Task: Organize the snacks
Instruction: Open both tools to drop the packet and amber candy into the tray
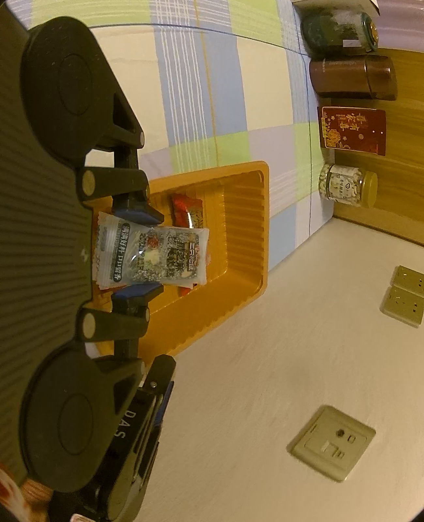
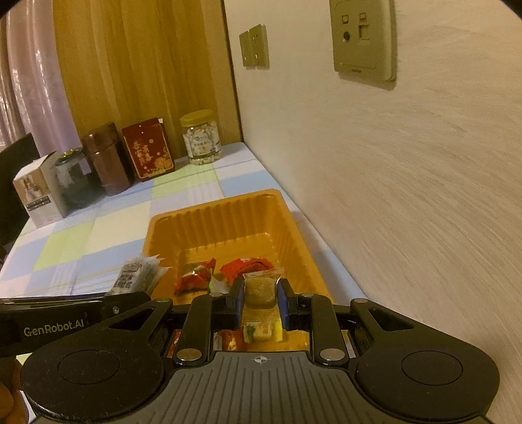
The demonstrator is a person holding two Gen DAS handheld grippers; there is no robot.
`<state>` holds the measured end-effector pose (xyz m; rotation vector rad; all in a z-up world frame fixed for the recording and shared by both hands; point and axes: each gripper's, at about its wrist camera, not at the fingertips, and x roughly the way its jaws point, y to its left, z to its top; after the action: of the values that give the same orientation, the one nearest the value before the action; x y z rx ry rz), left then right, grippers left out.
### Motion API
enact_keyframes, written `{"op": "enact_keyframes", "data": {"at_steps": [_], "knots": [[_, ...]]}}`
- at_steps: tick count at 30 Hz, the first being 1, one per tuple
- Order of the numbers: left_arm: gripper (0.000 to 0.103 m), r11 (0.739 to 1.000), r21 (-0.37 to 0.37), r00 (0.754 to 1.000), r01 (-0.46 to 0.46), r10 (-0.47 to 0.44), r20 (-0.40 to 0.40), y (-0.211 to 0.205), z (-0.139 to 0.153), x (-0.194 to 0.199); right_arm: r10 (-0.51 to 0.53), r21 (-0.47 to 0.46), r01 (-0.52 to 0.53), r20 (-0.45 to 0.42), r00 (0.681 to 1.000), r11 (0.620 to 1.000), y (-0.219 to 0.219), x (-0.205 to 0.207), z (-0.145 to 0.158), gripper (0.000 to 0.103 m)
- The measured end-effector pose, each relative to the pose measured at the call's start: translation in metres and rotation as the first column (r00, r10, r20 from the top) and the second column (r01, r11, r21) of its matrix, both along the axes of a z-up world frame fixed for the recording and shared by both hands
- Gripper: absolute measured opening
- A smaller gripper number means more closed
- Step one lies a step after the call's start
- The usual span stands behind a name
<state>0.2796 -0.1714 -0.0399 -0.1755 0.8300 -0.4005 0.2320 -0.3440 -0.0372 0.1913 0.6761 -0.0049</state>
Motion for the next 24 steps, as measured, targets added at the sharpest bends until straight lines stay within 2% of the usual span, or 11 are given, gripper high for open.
{"op": "enact_keyframes", "data": {"at_steps": [9, 10, 11, 12, 24], "knots": [[0.036, 1.0, -0.004, 1.0, -0.012, 0.012, 0.008, -0.013, -0.008, 0.02, -0.004, 0.011, 0.004, -0.009, 1.0, 1.0, -0.006, 0.018, -0.008, 0.022], [0.038, 1.0, -0.004, 1.0, -0.019, 0.02, 0.019, -0.015, -0.008, 0.021, -0.006, 0.012, 0.006, -0.01, 1.0, 1.0, -0.006, 0.018, -0.008, 0.022], [0.047, 1.0, -0.004, 0.999, -0.02, 0.02, 0.029, -0.016, -0.009, 0.022, -0.007, 0.014, 0.007, -0.011, 1.0, 1.0, -0.007, 0.019, -0.009, 0.022], [0.048, 1.0, 0.0, 0.999, -0.016, 0.016, 0.034, -0.017, -0.01, 0.023, -0.008, 0.015, 0.008, -0.013, 1.0, 1.0, -0.007, 0.02, -0.01, 0.022], [0.048, 0.998, 0.046, 0.999, -0.032, 0.031, 0.018, 0.009, -0.016, 0.008, -0.01, 0.05, 0.011, -0.019, 1.0, 0.999, -0.011, 0.018, -0.01, 0.022]]}}
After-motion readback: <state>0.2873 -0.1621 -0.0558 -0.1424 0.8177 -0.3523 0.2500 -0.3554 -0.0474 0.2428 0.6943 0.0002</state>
